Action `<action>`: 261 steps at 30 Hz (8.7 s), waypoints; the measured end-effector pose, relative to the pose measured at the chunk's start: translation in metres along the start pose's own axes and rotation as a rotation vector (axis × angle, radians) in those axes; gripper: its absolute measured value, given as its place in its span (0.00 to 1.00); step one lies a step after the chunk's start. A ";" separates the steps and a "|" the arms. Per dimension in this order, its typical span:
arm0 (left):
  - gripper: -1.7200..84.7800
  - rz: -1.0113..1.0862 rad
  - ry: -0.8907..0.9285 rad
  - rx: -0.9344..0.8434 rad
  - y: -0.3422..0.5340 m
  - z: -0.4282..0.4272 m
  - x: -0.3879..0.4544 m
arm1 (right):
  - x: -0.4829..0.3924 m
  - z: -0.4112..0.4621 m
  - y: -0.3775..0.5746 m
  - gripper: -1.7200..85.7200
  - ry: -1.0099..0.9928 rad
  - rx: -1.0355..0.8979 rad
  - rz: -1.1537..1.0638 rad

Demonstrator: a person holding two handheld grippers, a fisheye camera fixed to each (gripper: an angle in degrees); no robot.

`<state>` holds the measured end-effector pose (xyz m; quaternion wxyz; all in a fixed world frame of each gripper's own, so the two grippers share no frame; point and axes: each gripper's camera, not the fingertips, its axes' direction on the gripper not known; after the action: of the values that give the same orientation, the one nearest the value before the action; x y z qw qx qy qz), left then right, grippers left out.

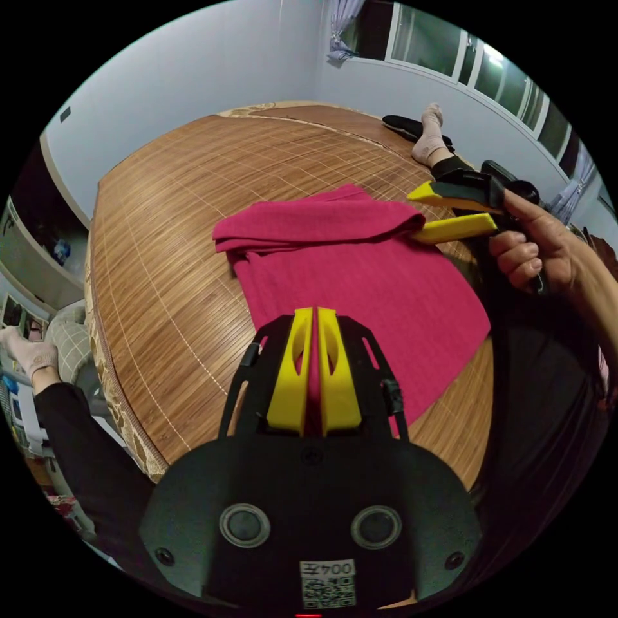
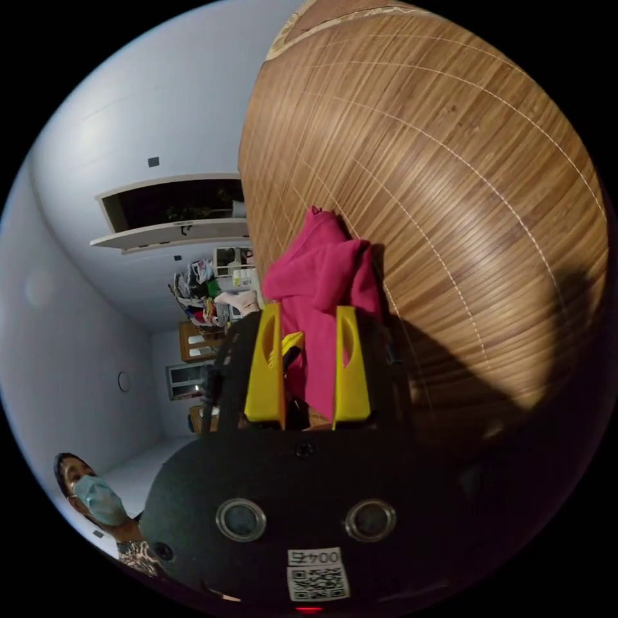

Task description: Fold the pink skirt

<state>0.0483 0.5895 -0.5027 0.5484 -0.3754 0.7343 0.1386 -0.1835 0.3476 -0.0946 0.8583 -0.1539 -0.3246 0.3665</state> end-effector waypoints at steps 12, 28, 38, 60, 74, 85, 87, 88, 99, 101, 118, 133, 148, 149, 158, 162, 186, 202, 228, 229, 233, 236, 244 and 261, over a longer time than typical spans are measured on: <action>0.04 -0.010 0.010 0.001 0.038 -0.014 0.018 | -0.034 0.010 0.014 0.13 0.065 0.193 -0.263; 0.04 -0.016 0.012 0.000 0.070 -0.028 0.025 | -0.064 0.179 0.165 0.19 1.264 -0.296 -1.350; 0.04 -0.009 -0.001 0.001 0.081 -0.033 0.020 | -0.053 0.150 0.092 0.09 0.956 -0.028 -0.798; 0.03 -0.137 0.112 -0.005 0.026 -0.044 -0.075 | 0.064 0.183 0.203 0.09 0.697 -0.232 -0.564; 0.05 -0.322 0.485 -0.159 0.092 -0.048 -0.177 | 0.105 0.175 0.203 0.07 0.628 -0.206 -0.512; 0.11 -0.144 0.412 -0.315 0.093 -0.030 -0.160 | 0.123 0.174 0.208 0.06 0.656 -0.184 -0.518; 0.12 -0.120 0.395 -0.346 0.086 -0.021 -0.160 | 0.127 0.174 0.209 0.06 0.655 -0.182 -0.518; 0.12 -0.119 0.389 -0.355 0.085 -0.019 -0.161 | 0.128 0.174 0.209 0.06 0.654 -0.182 -0.517; 0.11 -0.157 0.476 -0.299 0.064 0.004 -0.197 | 0.140 0.172 0.209 0.06 0.647 -0.181 -0.516; 0.10 -0.197 0.532 -0.316 0.061 0.014 -0.210 | 0.141 0.171 0.209 0.06 0.644 -0.182 -0.515; 0.10 -0.260 0.739 -0.380 0.041 0.056 -0.251 | 0.147 0.165 0.203 0.04 0.625 -0.185 -0.499; 0.10 -0.148 0.846 -0.441 0.010 0.074 -0.244 | 0.141 0.157 0.193 0.01 0.610 -0.186 -0.488; 0.06 0.106 0.772 -0.658 -0.022 0.061 -0.211 | 0.123 0.145 0.176 0.01 0.617 -0.191 -0.499; 0.06 0.122 0.762 -0.671 -0.022 0.056 -0.212 | 0.120 0.145 0.175 0.01 0.638 -0.190 -0.512; 0.03 0.191 0.507 -0.855 -0.001 0.041 -0.199 | 0.103 0.133 0.159 0.01 0.679 -0.193 -0.541; 0.03 0.121 0.486 -0.557 -0.007 -0.004 -0.196 | 0.098 0.123 0.147 0.01 0.661 -0.195 -0.527; 0.03 -0.128 0.373 -0.204 0.029 0.039 -0.164 | 0.084 -0.040 0.012 0.09 0.220 -0.204 -0.247; 0.09 -0.382 0.505 -0.041 0.008 0.038 -0.276 | 0.067 -0.065 -0.116 0.13 0.176 -0.118 -0.261; 0.13 -0.385 0.809 -0.050 -0.077 0.129 -0.399 | 0.041 -0.092 -0.224 0.12 -0.015 -0.078 -0.269; 0.13 -0.378 0.812 -0.047 -0.079 0.129 -0.399 | 0.040 -0.092 -0.225 0.12 -0.015 -0.075 -0.270; 0.09 -0.316 0.753 0.006 -0.086 0.123 -0.391 | 0.030 -0.096 -0.231 0.10 0.023 -0.028 -0.303; 0.07 -0.240 0.575 0.064 -0.091 0.105 -0.375 | 0.021 -0.096 -0.233 0.09 0.046 -0.018 -0.341; 0.06 0.042 -0.026 0.069 -0.110 0.082 -0.297 | -0.008 -0.087 -0.234 0.10 0.143 -0.016 -0.471; 0.14 -0.349 0.586 -0.125 -0.141 0.140 -0.409 | -0.018 -0.061 -0.252 0.13 0.101 -0.076 -0.331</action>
<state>0.2930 0.7432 -0.1513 0.3055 -0.5522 0.7753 -0.0263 -0.0183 0.1602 -0.0214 0.9157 -0.1489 -0.3155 0.1996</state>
